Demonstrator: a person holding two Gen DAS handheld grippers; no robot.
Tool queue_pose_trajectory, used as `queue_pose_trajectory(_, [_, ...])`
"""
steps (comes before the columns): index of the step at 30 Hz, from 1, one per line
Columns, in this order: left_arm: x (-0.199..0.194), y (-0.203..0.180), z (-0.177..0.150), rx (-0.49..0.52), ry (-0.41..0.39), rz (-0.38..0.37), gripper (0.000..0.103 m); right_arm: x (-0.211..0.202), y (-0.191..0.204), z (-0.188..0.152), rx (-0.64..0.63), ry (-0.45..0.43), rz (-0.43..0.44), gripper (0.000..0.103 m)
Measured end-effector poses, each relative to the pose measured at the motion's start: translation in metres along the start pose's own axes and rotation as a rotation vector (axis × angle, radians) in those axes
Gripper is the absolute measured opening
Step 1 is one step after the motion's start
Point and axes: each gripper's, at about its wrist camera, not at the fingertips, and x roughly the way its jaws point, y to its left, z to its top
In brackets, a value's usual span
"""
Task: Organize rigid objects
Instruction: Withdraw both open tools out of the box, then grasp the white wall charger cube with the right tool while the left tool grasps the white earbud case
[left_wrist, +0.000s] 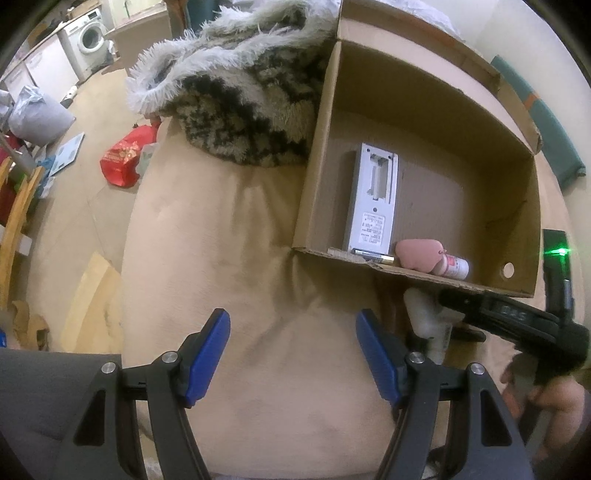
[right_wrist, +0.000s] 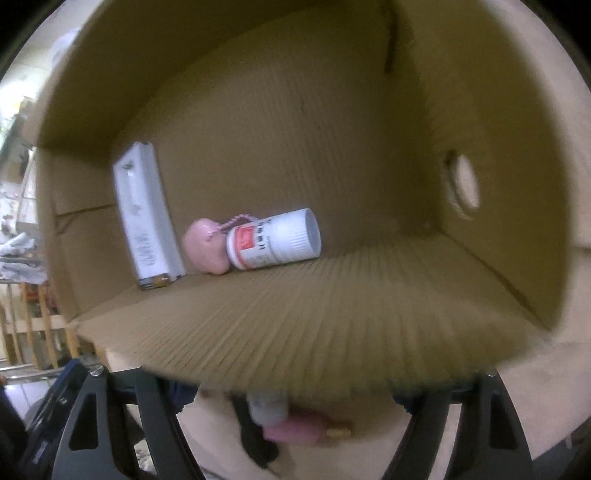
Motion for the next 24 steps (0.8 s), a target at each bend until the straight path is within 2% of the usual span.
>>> queue_pose_trajectory(3, [0.005, -0.001, 0.000, -0.006, 0.023, -0.012, 0.068, 0.006, 0.002, 0.001, -0.010, -0.013, -0.029, 0.087])
queue_pose_trajectory(4, [0.007, -0.003, 0.000, -0.006, 0.030, -0.017, 0.068, 0.007, 0.005, 0.001, -0.028, -0.015, -0.041, 0.083])
queue_pose_trajectory(6, [0.008, -0.006, -0.001, 0.002, 0.033, -0.021, 0.068, 0.007, 0.012, -0.002, -0.093, -0.033, -0.100, 0.062])
queue_pose_trajectory(7, [0.009, -0.009, -0.001, 0.013, 0.033, -0.020, 0.068, 0.007, 0.014, -0.004, -0.118, -0.039, -0.123, 0.060])
queue_pose_trajectory(11, [0.011, -0.015, -0.002, 0.047, 0.028, -0.005, 0.068, -0.002, 0.011, -0.010, -0.125, -0.063, -0.101, 0.060])
queue_pose_trajectory(15, [0.012, -0.023, -0.004, 0.085, 0.034, -0.010, 0.068, -0.026, -0.004, -0.019, -0.073, -0.108, -0.062, 0.060])
queue_pose_trajectory(19, [0.016, -0.047, -0.001, 0.132, 0.051, -0.035, 0.068, -0.046, -0.013, -0.030, -0.038, -0.154, -0.038, 0.060])
queue_pose_trajectory(24, [0.036, -0.094, 0.007, 0.146, 0.140, -0.099, 0.068, -0.059, -0.026, -0.042, 0.025, -0.176, -0.004, 0.060])
